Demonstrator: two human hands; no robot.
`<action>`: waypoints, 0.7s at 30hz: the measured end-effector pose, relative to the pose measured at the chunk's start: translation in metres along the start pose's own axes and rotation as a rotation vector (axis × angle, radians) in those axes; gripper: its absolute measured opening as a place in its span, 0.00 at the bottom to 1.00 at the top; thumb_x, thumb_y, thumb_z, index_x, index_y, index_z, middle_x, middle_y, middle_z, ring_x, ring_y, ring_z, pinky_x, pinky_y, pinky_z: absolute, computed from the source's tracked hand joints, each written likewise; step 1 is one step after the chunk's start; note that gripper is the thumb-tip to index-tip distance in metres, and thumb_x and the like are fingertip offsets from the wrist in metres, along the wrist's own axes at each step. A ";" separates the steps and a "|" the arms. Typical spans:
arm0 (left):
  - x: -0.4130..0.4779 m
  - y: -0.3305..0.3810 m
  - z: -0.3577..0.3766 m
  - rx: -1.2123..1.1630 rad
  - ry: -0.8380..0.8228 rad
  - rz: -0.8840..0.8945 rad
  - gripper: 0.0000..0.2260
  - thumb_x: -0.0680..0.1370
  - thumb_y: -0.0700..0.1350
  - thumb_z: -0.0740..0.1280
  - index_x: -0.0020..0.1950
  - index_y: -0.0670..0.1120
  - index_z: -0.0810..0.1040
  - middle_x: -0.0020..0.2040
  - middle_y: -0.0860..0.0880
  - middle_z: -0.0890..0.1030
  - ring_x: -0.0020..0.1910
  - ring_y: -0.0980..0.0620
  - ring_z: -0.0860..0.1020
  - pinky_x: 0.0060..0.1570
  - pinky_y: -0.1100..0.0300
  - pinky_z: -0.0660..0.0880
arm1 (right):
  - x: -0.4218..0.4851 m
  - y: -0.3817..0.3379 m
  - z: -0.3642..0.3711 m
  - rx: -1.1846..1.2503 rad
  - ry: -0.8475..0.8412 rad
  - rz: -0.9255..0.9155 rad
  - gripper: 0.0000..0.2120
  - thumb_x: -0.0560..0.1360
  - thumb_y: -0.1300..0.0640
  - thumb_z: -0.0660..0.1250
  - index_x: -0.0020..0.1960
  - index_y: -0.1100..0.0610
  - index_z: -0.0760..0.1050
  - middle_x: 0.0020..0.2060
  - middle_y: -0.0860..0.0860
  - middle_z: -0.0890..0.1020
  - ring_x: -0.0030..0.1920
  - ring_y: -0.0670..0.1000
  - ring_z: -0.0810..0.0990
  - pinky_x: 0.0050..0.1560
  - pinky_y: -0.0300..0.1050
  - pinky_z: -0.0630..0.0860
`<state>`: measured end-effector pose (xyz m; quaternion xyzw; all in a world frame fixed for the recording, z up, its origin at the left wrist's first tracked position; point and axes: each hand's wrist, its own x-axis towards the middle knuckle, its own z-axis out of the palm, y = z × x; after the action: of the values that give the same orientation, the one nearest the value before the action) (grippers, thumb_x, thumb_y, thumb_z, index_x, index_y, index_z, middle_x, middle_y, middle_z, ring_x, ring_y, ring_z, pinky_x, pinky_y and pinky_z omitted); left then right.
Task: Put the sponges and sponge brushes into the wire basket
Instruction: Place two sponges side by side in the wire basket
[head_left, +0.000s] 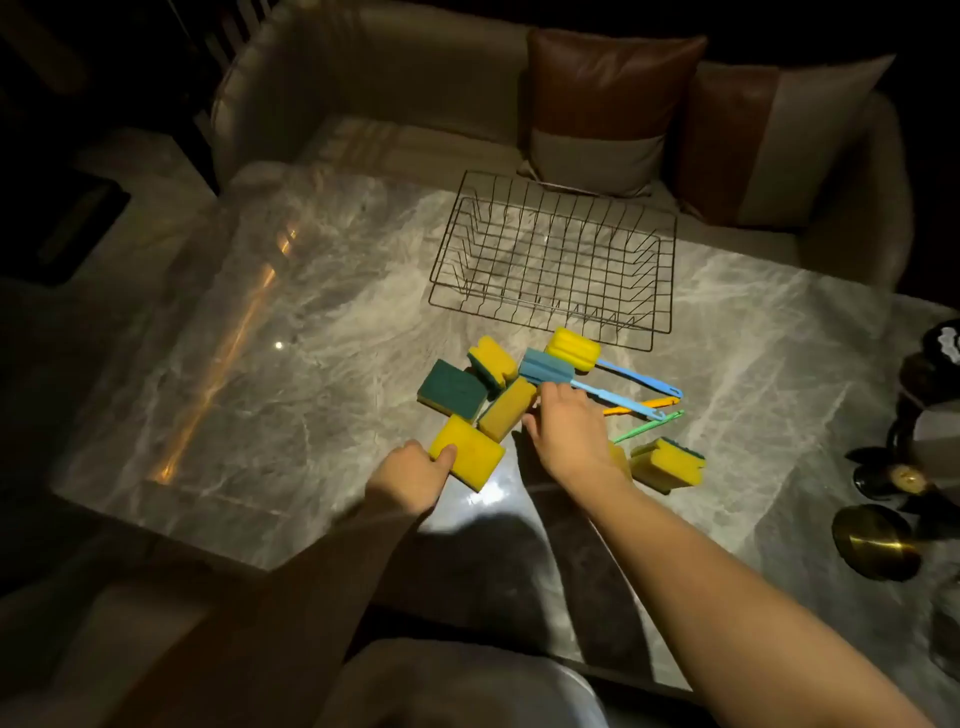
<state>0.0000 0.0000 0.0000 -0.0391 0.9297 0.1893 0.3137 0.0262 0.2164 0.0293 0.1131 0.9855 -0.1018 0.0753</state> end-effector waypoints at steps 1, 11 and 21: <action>0.004 -0.001 0.003 -0.028 -0.057 -0.034 0.27 0.78 0.67 0.56 0.51 0.42 0.77 0.46 0.42 0.80 0.52 0.39 0.81 0.50 0.50 0.75 | 0.003 -0.001 0.000 -0.003 0.000 -0.014 0.14 0.77 0.47 0.68 0.56 0.55 0.73 0.52 0.54 0.78 0.53 0.58 0.76 0.50 0.54 0.72; 0.016 -0.007 0.027 -0.157 0.184 0.250 0.17 0.77 0.48 0.66 0.30 0.44 0.82 0.23 0.43 0.74 0.19 0.44 0.73 0.19 0.62 0.69 | 0.033 0.006 0.011 -0.193 -0.085 -0.425 0.15 0.75 0.52 0.70 0.60 0.52 0.75 0.58 0.53 0.76 0.59 0.58 0.73 0.51 0.54 0.70; 0.030 -0.015 0.015 -0.592 0.038 -0.159 0.09 0.76 0.47 0.69 0.50 0.42 0.75 0.44 0.45 0.78 0.44 0.44 0.77 0.52 0.50 0.77 | 0.055 0.002 0.013 -0.123 -0.062 -0.431 0.16 0.77 0.41 0.67 0.54 0.53 0.75 0.51 0.51 0.77 0.52 0.57 0.73 0.46 0.51 0.65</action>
<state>-0.0125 -0.0068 -0.0340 -0.2050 0.8339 0.4258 0.2851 -0.0249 0.2269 0.0068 -0.1082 0.9884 -0.0586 0.0888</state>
